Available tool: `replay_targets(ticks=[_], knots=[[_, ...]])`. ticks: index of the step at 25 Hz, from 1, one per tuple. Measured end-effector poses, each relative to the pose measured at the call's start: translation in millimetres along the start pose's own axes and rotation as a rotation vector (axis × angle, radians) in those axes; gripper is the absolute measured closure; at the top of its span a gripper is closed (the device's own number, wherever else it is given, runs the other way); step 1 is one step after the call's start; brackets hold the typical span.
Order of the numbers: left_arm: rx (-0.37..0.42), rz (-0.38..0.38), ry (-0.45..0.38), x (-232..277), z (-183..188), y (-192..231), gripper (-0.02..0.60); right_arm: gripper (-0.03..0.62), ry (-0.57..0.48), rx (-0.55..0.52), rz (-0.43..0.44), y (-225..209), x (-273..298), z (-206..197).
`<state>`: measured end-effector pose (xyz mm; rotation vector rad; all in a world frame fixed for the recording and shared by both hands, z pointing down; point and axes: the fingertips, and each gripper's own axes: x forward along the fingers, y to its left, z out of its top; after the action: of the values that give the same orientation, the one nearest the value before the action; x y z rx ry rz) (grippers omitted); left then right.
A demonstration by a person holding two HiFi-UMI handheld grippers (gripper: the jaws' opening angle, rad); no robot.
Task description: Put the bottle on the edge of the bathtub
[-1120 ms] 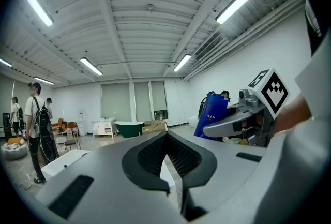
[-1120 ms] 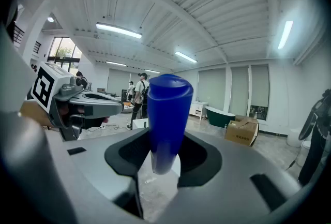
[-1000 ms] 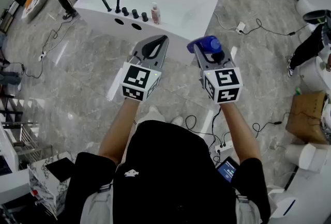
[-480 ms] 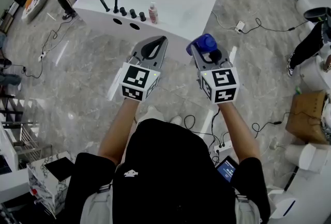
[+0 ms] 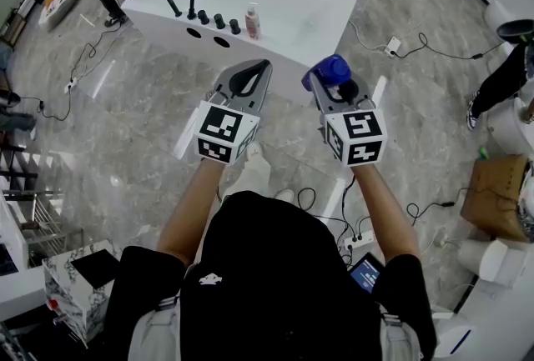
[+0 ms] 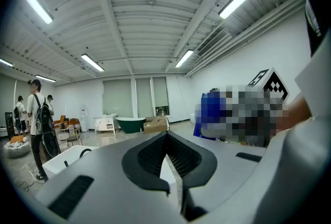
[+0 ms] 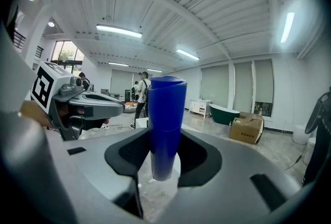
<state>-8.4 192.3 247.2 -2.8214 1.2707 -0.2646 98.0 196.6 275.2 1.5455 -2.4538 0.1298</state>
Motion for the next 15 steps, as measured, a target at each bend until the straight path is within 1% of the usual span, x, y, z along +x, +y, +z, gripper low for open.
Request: replay_targets(ticks=[8,15], knots=[[-0.033,-0.001,0.008,46,-11,49,0.569,0.425,0.021,0.005,0.004,-22,62,5],[-0.052,-0.025,0.019,107,-13,120,0.569,0.425,0.043,0.014,-0.009,-46,146,22]])
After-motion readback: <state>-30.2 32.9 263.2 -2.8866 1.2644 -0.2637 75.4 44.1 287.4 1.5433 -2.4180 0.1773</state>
